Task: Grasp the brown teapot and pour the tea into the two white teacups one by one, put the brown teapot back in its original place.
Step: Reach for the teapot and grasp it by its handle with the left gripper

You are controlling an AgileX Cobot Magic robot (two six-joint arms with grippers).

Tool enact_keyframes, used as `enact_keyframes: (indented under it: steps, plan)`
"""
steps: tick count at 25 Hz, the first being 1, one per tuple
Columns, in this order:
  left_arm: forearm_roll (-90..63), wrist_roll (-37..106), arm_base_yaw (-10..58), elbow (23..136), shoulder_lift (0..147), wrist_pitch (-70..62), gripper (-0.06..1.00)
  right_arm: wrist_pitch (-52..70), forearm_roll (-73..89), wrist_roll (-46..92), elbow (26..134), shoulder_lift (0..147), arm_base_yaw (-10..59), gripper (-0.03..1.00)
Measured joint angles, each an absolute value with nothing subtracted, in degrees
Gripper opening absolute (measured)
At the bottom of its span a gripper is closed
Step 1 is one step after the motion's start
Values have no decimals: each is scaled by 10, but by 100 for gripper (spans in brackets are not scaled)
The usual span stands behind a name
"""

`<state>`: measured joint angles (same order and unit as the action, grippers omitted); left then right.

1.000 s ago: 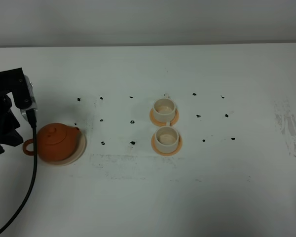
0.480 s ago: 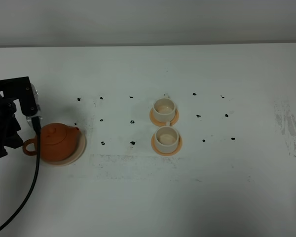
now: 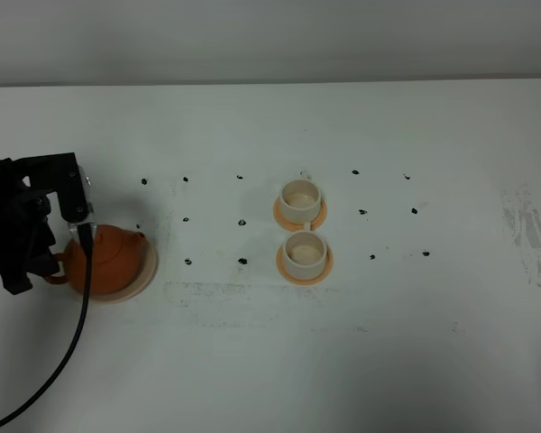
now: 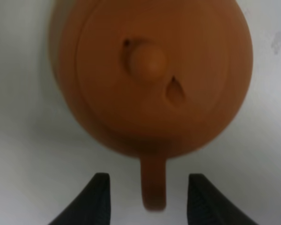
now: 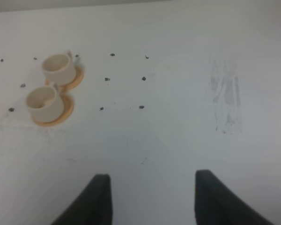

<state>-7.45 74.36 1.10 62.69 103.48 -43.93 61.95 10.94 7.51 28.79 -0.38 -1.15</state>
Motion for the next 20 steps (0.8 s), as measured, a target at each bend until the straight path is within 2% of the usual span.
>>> enact_keyframes:
  steps: [20]
  plan:
    - [-53,731,23,627,1049,-437,41,620,109,75,288,-4,-12,43]
